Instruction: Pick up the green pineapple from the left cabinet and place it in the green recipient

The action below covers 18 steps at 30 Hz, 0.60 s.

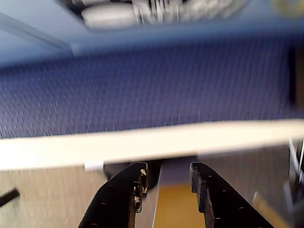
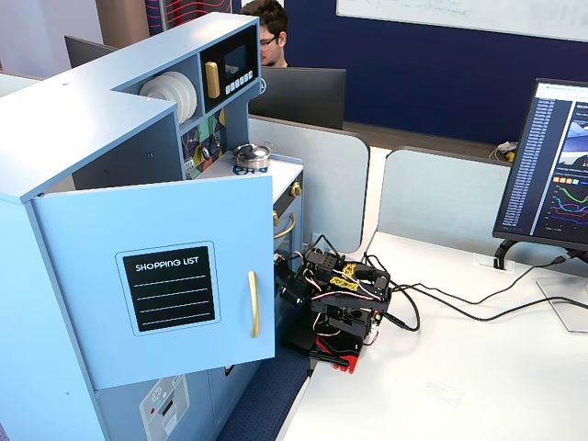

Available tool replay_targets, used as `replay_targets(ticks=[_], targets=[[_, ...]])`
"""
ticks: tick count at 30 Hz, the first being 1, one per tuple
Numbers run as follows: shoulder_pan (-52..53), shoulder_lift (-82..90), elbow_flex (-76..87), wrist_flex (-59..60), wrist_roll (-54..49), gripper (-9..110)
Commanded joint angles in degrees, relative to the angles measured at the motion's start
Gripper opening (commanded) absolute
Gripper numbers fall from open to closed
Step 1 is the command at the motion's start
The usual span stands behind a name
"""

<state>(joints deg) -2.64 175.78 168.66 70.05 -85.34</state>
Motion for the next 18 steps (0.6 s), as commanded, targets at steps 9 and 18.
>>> replay_targets(ticks=[9, 18], targets=[[-1.1, 6.2, 3.1, 13.2, 8.2, 0], [-0.4, 6.2, 3.1, 16.3, 9.1, 0]])
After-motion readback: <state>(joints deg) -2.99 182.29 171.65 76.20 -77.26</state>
